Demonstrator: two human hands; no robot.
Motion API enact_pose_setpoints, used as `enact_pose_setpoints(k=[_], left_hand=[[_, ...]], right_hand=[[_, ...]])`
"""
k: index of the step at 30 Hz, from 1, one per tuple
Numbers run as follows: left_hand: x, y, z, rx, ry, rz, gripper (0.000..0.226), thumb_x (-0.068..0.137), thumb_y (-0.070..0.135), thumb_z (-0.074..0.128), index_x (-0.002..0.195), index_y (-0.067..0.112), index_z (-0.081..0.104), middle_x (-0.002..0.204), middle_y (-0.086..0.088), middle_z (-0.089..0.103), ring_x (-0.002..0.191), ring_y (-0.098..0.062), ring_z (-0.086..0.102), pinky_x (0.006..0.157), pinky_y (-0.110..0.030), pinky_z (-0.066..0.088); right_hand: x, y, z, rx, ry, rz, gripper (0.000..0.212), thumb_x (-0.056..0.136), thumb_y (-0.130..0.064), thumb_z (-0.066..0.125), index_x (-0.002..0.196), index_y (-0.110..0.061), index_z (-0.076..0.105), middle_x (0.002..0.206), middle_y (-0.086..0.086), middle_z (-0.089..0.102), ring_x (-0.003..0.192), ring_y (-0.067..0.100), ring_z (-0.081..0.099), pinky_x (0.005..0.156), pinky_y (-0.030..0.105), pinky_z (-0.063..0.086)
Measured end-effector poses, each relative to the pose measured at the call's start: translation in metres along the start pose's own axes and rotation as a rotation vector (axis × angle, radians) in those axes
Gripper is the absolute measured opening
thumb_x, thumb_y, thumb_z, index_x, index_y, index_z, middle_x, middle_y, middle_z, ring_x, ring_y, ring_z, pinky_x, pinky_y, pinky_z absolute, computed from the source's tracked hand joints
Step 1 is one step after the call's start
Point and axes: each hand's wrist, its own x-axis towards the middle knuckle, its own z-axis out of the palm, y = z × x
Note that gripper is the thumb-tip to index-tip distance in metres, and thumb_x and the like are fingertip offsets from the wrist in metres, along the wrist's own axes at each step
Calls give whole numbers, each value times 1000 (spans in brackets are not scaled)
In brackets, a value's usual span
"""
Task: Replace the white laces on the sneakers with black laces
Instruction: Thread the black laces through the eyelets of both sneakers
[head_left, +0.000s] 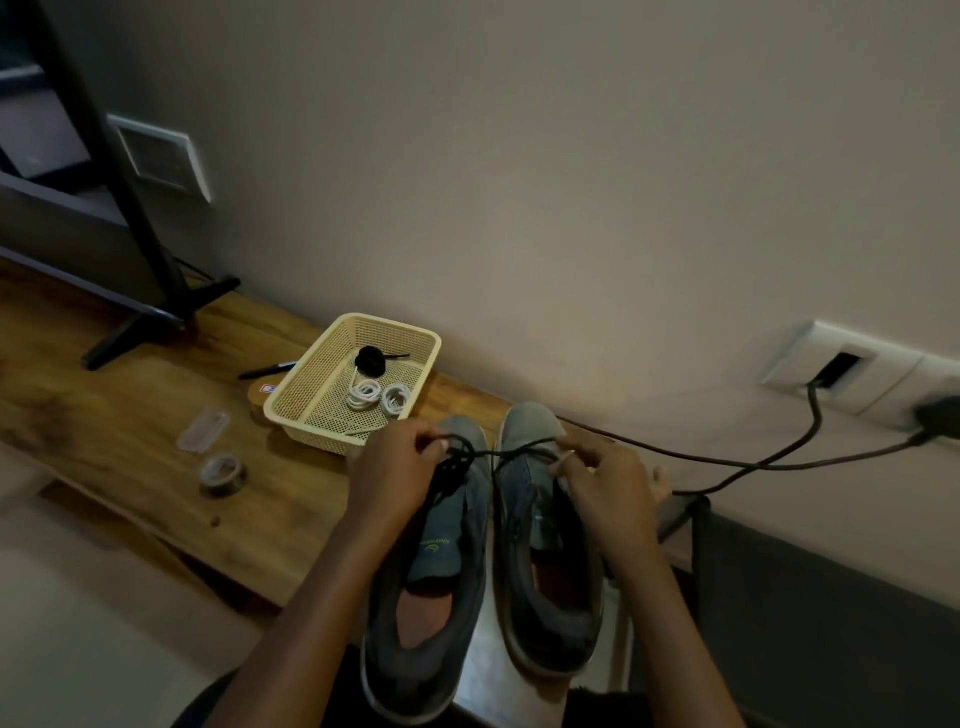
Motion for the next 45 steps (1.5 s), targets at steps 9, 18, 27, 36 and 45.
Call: enact_pose_setpoints(k=[9, 18, 27, 36, 45], left_hand=[[-10, 39, -27, -587, -84, 269, 26, 89, 4, 60, 92, 28, 71, 94, 3, 52, 86, 8, 52, 78, -7, 42], [-21, 52, -28, -1002, -330, 55, 25, 96, 16, 43, 94, 14, 68, 85, -1, 70, 85, -12, 66, 74, -19, 50], [3, 27, -49, -1597, -34, -325, 15, 93, 18, 50, 93, 15, 65, 58, 11, 51, 40, -1, 39, 51, -14, 45], [11, 7, -44, -1268, 561, -604, 21, 95, 18, 52, 111, 13, 65, 71, 11, 58, 57, 1, 49, 51, -15, 35], [-7, 39, -36, -1228, -216, -232, 34, 98, 8, 33, 114, 11, 62, 104, -2, 73, 93, -10, 64, 77, -25, 45]], right_hand=[[-14, -34, -1, 730, -166, -160, 34, 96, -4, 47, 119, -28, 57, 113, -12, 62, 66, 3, 62, 71, 22, 55], [-16, -46, 7, 768, -60, -104, 11, 85, -3, 65, 86, -13, 70, 71, -6, 67, 60, 5, 60, 55, 14, 48], [7, 13, -37, 1215, 600, 420, 17, 86, 5, 58, 76, -8, 62, 70, 9, 63, 55, 11, 61, 58, 19, 55], [18, 59, -48, 1137, 879, 506, 14, 89, -11, 59, 75, -12, 59, 74, 1, 62, 68, 9, 64, 74, 23, 54], [4, 10, -33, 858, 227, 84, 19, 91, -1, 51, 102, -8, 65, 92, 10, 63, 83, 18, 60, 74, 28, 52]])
